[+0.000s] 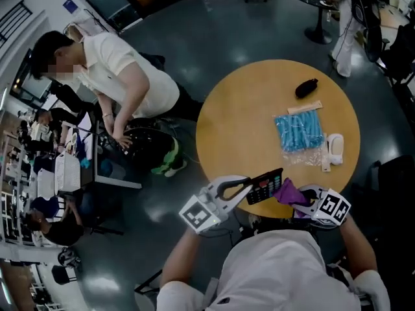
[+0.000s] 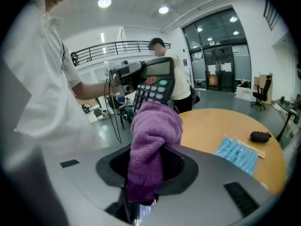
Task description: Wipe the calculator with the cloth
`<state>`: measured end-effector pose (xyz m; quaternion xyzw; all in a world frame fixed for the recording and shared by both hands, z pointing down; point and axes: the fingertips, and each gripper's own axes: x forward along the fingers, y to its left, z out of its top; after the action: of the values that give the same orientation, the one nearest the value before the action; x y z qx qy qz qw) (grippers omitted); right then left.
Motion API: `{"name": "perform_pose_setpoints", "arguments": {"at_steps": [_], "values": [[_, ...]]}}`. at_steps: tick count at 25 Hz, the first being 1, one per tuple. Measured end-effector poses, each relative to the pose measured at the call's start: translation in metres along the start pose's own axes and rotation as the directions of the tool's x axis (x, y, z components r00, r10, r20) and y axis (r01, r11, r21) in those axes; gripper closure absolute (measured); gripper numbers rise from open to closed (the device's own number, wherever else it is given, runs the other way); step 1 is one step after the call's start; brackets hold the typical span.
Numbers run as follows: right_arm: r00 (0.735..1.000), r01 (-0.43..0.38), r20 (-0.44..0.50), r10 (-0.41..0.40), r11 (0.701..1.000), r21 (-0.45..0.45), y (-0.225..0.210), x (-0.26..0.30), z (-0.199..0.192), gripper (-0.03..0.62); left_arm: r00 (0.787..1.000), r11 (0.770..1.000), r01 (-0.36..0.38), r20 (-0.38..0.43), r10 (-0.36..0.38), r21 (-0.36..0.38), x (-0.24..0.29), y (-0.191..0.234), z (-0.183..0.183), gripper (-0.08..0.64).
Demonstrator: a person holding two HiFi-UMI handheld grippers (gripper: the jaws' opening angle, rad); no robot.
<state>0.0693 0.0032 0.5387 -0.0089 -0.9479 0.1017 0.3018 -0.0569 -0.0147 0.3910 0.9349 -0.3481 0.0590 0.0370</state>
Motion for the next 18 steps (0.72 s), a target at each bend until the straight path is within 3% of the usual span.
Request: {"name": "perform_pose_setpoints", "arguments": {"at_steps": [2,4,5,7,9,11,13,16,18], "values": [[0.999,0.008,0.035,-0.009,1.000,0.013,-0.018,-0.023,0.009,0.472,1.000,0.988,0.011,-0.016,-0.009,0.157,-0.001,-0.008,-0.002,0.517],[0.992,-0.011,0.126,0.006,0.999,0.037,-0.028,-0.058,0.046,0.472,0.997,0.941,0.057,-0.068,-0.037,0.335,-0.002,-0.021,-0.005,0.517],[0.986,-0.029,0.163,0.024,0.999,0.026,-0.027,-0.076,0.070,0.472,0.995,0.925,0.079,-0.093,-0.048,0.371,-0.001,-0.028,-0.007,0.517],[0.981,-0.071,0.177,0.079,0.996,-0.053,-0.015,-0.101,0.115,0.472,0.989,0.918,0.119,-0.129,-0.075,0.377,-0.001,-0.041,-0.013,0.517],[0.980,-0.137,0.120,0.156,0.978,-0.156,0.006,-0.108,0.146,0.472,0.983,0.918,0.160,-0.143,-0.115,0.363,-0.001,-0.054,-0.017,0.517],[0.964,-0.250,0.042,0.264,0.945,-0.209,0.028,-0.102,0.160,0.472,0.976,0.902,0.208,-0.134,-0.169,0.378,0.000,-0.070,-0.011,0.517],[0.919,-0.390,-0.033,0.392,0.898,-0.204,0.046,-0.091,0.160,0.472,0.968,0.882,0.250,-0.119,-0.220,0.401,0.003,-0.084,-0.001,0.517],[0.823,-0.567,-0.139,0.551,0.813,-0.133,0.064,-0.083,0.150,0.472,0.952,0.854,0.303,-0.093,-0.292,0.423,0.004,-0.104,0.016,0.517],[0.758,-0.647,-0.152,0.635,0.761,-0.048,0.076,-0.084,0.148,0.472,0.937,0.831,0.340,-0.082,-0.340,0.441,0.001,-0.120,0.031,0.517]]}}
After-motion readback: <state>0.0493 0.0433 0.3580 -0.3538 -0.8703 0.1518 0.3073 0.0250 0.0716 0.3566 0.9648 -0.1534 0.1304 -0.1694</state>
